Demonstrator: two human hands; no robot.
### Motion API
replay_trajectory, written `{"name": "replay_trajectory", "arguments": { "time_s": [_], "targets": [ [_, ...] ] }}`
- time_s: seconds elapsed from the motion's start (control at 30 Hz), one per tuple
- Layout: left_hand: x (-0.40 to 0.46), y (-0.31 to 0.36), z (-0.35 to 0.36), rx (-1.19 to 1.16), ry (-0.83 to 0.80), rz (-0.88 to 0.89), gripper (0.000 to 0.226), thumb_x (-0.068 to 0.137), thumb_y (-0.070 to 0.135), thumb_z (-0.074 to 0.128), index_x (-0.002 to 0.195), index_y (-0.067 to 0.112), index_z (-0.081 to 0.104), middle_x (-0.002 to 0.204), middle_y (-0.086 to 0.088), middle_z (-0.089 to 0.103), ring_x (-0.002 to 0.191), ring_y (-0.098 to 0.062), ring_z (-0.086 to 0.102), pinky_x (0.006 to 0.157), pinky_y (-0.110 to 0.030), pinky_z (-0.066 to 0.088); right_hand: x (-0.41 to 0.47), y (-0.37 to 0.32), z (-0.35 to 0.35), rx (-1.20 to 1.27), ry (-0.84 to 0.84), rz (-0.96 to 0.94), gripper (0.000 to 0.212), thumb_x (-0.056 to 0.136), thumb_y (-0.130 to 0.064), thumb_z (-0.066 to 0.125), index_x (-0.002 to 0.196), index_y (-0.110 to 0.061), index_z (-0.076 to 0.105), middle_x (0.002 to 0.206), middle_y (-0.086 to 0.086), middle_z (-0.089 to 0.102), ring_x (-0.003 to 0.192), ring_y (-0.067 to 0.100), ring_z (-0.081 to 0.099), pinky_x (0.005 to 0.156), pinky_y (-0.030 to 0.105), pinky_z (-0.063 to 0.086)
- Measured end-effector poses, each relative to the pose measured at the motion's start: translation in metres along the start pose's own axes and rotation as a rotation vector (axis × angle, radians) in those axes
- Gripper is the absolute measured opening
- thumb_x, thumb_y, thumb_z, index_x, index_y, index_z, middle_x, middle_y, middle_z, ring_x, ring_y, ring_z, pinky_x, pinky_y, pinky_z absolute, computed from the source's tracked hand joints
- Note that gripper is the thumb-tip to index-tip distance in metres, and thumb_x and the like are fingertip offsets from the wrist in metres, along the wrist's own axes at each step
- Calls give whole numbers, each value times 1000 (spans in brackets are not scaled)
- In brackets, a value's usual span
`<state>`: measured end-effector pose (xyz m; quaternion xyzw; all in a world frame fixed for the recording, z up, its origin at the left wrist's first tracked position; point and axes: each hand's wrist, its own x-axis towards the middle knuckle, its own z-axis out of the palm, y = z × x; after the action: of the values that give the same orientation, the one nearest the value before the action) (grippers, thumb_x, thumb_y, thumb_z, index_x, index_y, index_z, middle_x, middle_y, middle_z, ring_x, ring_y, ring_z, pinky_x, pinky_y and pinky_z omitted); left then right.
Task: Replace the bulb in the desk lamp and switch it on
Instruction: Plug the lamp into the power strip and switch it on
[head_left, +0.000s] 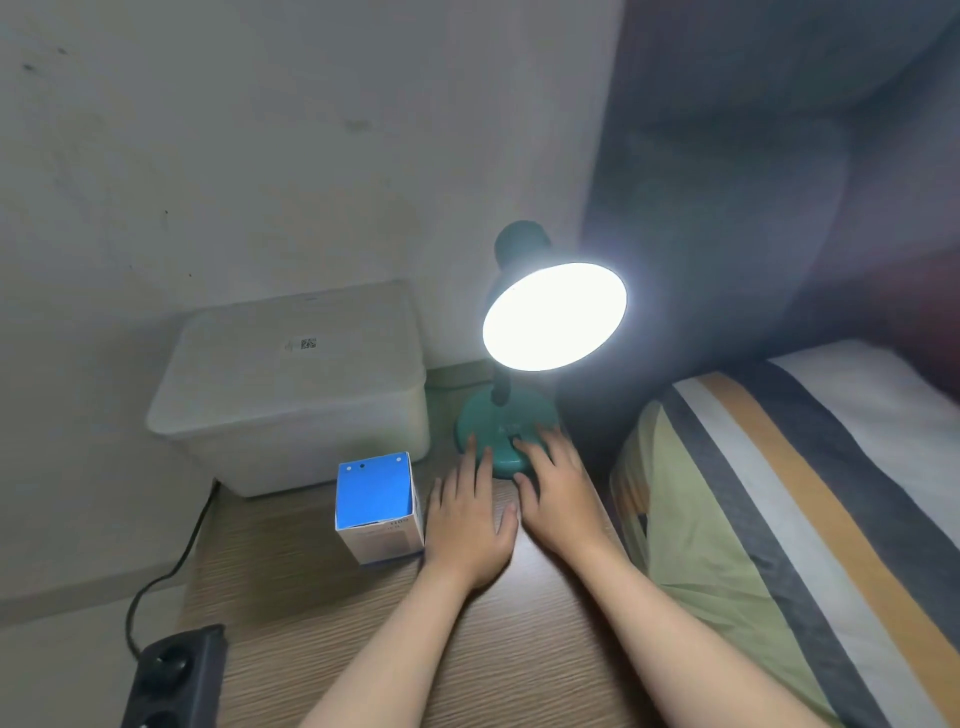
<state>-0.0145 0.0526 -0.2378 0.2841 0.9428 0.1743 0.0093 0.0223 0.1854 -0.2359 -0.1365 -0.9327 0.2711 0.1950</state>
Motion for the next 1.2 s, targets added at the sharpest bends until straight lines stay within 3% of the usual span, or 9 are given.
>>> {"name": "replay_trajectory", "arguments": {
  "time_s": [0.67, 0.9, 1.2],
  "targets": [
    [0, 1, 1, -7, 18, 8, 71, 84, 48, 35, 146, 17, 16, 158, -5, 10, 141, -23, 22, 113, -43, 19, 1, -2, 0, -57, -25, -2, 49, 83, -18, 56, 131, -19, 49, 136, 15, 45, 131, 33, 34, 106, 45, 36],
    [1, -1, 2, -10, 14, 12, 74, 80, 48, 26, 146, 17, 14, 158, -4, 10, 141, -22, 22, 112, -42, 21, 1, 0, 0, -36, -17, -10, 48, 81, -16, 57, 129, -18, 51, 134, 16, 47, 129, 34, 37, 104, 46, 38],
    [1, -3, 4, -79, 29, 19, 66, 85, 34, 40, 145, 18, 19, 157, -4, 12, 140, -21, 23, 112, -48, 23, 1, 4, 3, -60, -25, -35, 49, 83, -20, 55, 131, -20, 48, 137, 15, 41, 131, 32, 32, 107, 44, 36]
  ]
}}
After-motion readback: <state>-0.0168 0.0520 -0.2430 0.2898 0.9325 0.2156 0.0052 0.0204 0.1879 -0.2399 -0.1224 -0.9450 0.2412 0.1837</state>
